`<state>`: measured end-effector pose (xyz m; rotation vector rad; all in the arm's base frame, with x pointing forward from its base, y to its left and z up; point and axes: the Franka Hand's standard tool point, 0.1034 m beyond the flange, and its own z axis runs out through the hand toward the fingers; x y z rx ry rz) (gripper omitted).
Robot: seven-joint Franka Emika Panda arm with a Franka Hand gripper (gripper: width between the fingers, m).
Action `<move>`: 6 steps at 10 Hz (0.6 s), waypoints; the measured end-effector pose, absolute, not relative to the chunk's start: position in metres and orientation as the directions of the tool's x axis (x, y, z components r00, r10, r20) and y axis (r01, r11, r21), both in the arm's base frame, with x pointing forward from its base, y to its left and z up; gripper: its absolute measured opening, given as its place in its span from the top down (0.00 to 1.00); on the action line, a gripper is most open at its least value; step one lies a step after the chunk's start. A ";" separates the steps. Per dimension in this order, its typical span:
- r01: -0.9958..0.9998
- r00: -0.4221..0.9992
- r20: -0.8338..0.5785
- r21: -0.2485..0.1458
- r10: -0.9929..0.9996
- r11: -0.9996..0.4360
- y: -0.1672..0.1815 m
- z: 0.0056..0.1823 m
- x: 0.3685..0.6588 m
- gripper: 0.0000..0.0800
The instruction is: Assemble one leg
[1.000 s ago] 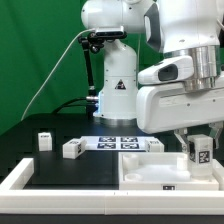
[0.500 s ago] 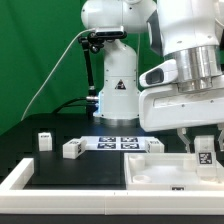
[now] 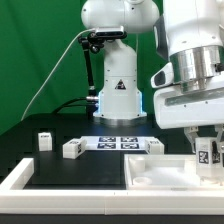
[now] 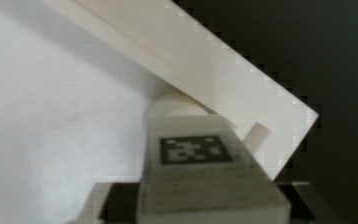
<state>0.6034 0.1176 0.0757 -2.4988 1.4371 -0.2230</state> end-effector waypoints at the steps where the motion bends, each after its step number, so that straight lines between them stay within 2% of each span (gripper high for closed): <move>1: -0.833 0.492 0.001 -0.292 -0.871 -0.471 0.118 0.076 0.603 0.62; 2: -0.816 0.519 0.011 -0.291 -0.855 -0.499 0.118 0.076 0.603 0.62; 3: -0.763 0.593 0.040 -0.290 -0.804 -0.578 0.116 0.076 0.605 0.40; 4: -0.725 0.641 0.055 -0.283 -0.766 -0.627 0.117 0.077 0.605 0.40; 5: -0.641 0.733 0.073 -0.258 -0.676 -0.723 0.123 0.076 0.604 0.23; 6: -0.532 0.820 0.101 -0.230 -0.563 -0.815 0.129 0.076 0.605 0.20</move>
Offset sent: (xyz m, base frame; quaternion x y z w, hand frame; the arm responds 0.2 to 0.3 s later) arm 0.0074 -0.0047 0.0012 -0.0077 -0.0026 -0.1173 0.9931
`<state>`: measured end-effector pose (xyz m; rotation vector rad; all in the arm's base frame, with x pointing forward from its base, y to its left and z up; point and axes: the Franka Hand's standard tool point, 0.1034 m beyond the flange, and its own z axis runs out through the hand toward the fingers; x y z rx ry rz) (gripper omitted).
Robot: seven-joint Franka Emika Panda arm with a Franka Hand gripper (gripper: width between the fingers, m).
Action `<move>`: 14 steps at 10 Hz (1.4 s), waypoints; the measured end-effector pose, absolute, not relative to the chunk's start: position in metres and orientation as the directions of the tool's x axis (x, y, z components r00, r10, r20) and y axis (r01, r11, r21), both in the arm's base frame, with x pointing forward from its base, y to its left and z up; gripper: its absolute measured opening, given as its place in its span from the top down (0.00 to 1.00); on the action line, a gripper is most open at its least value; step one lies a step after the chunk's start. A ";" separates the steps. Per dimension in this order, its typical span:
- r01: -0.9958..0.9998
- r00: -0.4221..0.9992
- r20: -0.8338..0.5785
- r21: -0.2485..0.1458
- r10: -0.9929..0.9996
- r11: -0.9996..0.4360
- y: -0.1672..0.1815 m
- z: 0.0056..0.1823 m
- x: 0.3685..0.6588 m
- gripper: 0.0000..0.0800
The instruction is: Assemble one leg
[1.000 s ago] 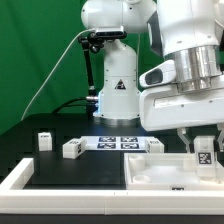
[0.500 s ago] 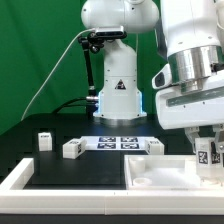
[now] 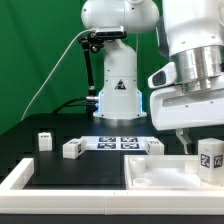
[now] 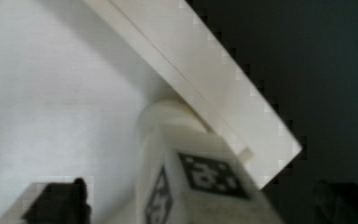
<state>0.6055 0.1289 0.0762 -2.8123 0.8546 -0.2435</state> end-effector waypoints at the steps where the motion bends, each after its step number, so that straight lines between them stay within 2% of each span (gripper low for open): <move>1: -0.441 0.874 0.123 -0.209 -0.471 -0.873 0.131 0.076 0.608 0.20; 4: -0.107 0.974 0.185 -0.132 -0.130 -0.985 0.125 0.074 0.611 0.19; 6: 0.045 0.978 0.207 -0.096 0.024 -0.994 0.121 0.075 0.613 0.19; 9: 0.343 0.914 0.232 -0.004 0.333 -0.939 0.124 0.076 0.614 0.19; 11: 0.401 0.891 0.228 0.011 0.393 -0.916 0.119 0.074 0.615 0.19; 12: 0.400 0.891 0.228 0.011 0.392 -0.916 0.119 0.074 0.615 0.31; 13: 0.400 0.891 0.227 0.011 0.392 -0.916 0.119 0.074 0.615 0.48; 14: 0.400 0.891 0.227 0.011 0.392 -0.916 0.119 0.074 0.615 0.48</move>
Offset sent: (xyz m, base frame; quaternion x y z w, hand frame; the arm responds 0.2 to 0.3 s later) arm 0.0100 -0.0121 -0.0017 -0.0379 0.0025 -0.3181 0.9473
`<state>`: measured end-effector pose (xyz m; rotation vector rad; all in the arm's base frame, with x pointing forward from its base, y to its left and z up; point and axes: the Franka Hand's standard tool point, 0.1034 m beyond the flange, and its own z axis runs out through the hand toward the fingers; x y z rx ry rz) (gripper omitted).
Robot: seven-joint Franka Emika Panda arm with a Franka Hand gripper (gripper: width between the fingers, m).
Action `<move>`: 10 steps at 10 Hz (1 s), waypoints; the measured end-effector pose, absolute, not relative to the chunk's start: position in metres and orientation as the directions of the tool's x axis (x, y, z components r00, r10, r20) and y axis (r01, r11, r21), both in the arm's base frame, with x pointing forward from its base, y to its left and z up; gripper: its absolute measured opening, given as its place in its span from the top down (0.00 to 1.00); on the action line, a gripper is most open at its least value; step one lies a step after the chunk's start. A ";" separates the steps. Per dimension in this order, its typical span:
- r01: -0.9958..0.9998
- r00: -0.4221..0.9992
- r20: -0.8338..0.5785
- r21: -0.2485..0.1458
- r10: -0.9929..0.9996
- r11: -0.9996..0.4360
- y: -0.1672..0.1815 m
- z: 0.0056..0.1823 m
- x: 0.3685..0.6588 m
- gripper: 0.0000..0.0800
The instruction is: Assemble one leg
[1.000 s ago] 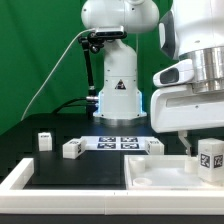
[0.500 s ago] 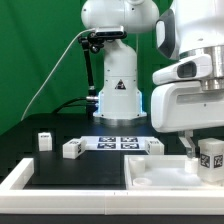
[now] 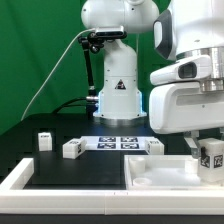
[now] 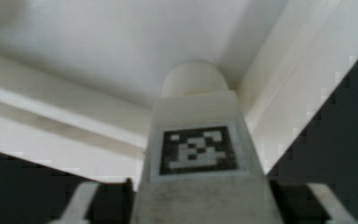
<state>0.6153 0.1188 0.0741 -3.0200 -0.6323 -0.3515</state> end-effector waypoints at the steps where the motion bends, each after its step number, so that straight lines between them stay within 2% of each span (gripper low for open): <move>1: 0.391 0.895 0.228 0.008 0.383 -0.920 0.119 0.074 0.615 0.64; 3: 0.294 0.939 0.193 -0.031 0.283 -0.955 0.119 0.074 0.613 0.64; 5: 0.007 0.984 0.176 -0.099 -0.010 -0.995 0.118 0.073 0.612 0.64; 6: -0.160 0.969 0.171 -0.120 -0.179 -0.980 0.117 0.072 0.611 0.64; 8: -0.411 0.885 0.169 -0.153 -0.433 -0.899 0.117 0.071 0.610 0.64; 10: -0.663 0.703 0.149 -0.217 -0.695 -0.717 0.118 0.071 0.611 0.64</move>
Offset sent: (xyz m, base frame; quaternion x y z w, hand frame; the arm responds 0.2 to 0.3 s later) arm -0.0065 0.0066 -0.0016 0.0547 -0.0386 0.2809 0.9574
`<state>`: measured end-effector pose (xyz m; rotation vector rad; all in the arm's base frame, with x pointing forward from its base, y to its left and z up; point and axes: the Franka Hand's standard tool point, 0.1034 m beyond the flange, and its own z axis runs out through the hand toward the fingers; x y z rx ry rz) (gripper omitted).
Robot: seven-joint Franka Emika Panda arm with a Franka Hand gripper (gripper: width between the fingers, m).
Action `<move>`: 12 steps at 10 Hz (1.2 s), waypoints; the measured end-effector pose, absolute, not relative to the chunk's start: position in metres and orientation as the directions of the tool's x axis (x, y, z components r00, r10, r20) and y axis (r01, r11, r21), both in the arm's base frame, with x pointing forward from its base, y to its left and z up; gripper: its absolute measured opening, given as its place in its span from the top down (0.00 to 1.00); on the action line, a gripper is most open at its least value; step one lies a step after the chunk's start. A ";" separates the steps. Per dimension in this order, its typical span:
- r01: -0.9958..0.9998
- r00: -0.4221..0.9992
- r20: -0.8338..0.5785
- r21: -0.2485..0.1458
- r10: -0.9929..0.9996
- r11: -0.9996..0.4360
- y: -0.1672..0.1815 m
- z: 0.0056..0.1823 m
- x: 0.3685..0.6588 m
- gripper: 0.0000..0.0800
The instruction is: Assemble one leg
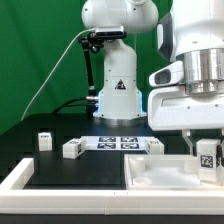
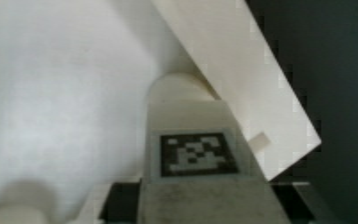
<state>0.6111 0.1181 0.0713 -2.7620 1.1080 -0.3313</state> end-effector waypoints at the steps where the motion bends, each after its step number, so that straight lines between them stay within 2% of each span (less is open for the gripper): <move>1: -0.762 0.594 0.120 -0.236 -0.796 -0.603 0.118 0.071 0.610 0.63; 2: -0.833 0.489 0.092 -0.246 -0.867 -0.496 0.117 0.072 0.610 0.63; 5: -0.896 0.361 0.040 -0.264 -0.932 -0.358 0.115 0.072 0.610 0.63; 6: -0.883 0.390 0.048 -0.262 -0.919 -0.389 0.115 0.072 0.610 0.63; 7: -0.865 0.429 0.060 -0.260 -0.902 -0.429 0.115 0.072 0.610 0.38; 8: -0.836 0.488 0.074 -0.249 -0.870 -0.490 0.117 0.072 0.610 0.24; 10: -0.709 0.666 0.117 -0.206 -0.736 -0.674 0.128 0.075 0.612 0.20; 12: -0.501 0.840 0.159 -0.140 -0.519 -0.854 0.132 0.077 0.613 0.19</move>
Offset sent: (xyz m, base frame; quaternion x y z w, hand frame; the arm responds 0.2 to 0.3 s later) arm 0.0036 -0.0099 -0.0035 -0.0065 -0.0227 0.0819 0.9964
